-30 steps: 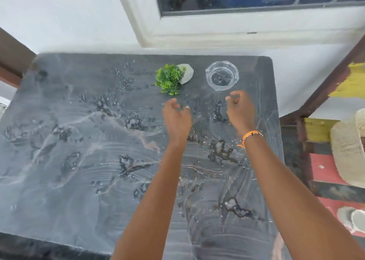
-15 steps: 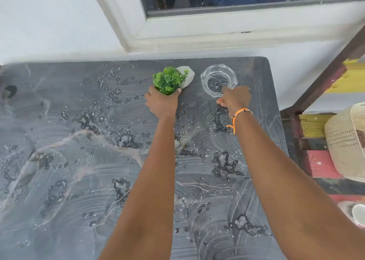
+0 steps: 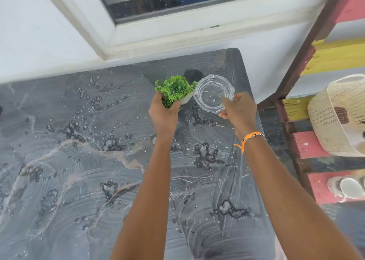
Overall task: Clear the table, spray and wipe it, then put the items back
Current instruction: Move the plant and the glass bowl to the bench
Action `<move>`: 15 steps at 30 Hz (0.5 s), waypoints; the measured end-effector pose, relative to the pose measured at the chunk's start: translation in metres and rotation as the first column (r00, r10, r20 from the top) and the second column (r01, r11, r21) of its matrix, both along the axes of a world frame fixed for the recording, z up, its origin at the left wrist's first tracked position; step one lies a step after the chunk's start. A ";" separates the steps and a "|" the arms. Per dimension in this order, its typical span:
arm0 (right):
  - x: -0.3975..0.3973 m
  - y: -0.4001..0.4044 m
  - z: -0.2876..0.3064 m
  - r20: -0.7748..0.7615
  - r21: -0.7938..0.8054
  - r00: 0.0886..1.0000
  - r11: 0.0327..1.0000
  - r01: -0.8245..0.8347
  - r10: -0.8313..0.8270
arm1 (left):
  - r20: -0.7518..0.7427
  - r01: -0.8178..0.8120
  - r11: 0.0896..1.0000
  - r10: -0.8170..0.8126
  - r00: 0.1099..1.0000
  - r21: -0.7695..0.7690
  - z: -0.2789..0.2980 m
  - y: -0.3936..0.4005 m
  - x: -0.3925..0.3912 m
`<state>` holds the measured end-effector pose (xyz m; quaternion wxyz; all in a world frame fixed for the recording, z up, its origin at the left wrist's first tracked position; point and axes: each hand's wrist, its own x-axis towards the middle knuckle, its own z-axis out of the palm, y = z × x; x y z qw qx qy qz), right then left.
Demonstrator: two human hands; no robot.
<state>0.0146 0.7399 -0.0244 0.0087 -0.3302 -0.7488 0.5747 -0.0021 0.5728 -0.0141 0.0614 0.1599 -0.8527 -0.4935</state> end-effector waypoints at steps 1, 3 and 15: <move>0.010 0.010 0.004 -0.007 0.011 1.000 1.000 0.010 -0.010 | 0.005 0.031 0.999 -0.030 1.000 -0.009 0.002 0.010 0.010; 0.031 0.033 0.009 -0.023 0.034 0.999 0.999 0.031 -0.031 | 0.001 0.090 0.996 -0.090 0.996 -0.024 0.007 0.031 0.031; 0.198 0.267 -0.008 0.024 0.199 0.987 0.968 0.151 -0.159 | 0.143 0.337 0.942 -0.332 0.933 -0.012 0.028 0.241 0.162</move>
